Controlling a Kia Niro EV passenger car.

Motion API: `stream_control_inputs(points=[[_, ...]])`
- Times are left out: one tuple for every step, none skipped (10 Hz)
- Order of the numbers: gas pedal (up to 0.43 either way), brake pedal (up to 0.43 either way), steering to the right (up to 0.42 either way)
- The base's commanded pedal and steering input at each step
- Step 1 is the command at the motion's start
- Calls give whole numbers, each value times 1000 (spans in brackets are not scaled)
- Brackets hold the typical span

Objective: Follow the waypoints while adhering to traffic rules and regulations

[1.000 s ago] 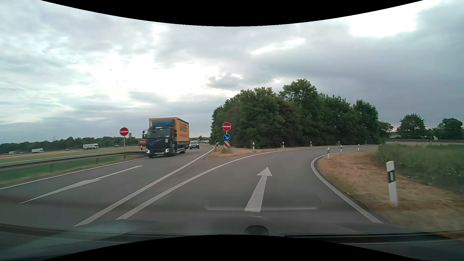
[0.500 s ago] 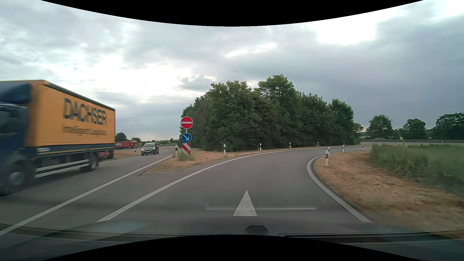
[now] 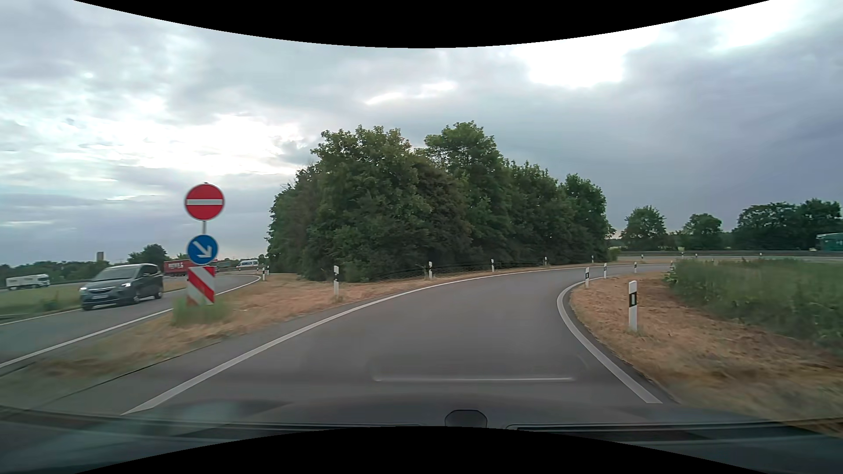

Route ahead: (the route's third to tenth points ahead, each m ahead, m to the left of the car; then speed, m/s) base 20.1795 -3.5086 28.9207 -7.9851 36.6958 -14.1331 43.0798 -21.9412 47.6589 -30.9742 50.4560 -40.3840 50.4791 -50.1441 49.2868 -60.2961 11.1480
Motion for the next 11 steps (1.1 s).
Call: stream_control_inputs(points=[[110, 0, 87], [110, 0, 79], [110, 0, 77], [110, 0, 77], [110, 0, 78], [118, 0, 81], [118, 0, 85], [130, 0, 87], [157, 0, 89], [169, 0, 91], [169, 0, 93]])
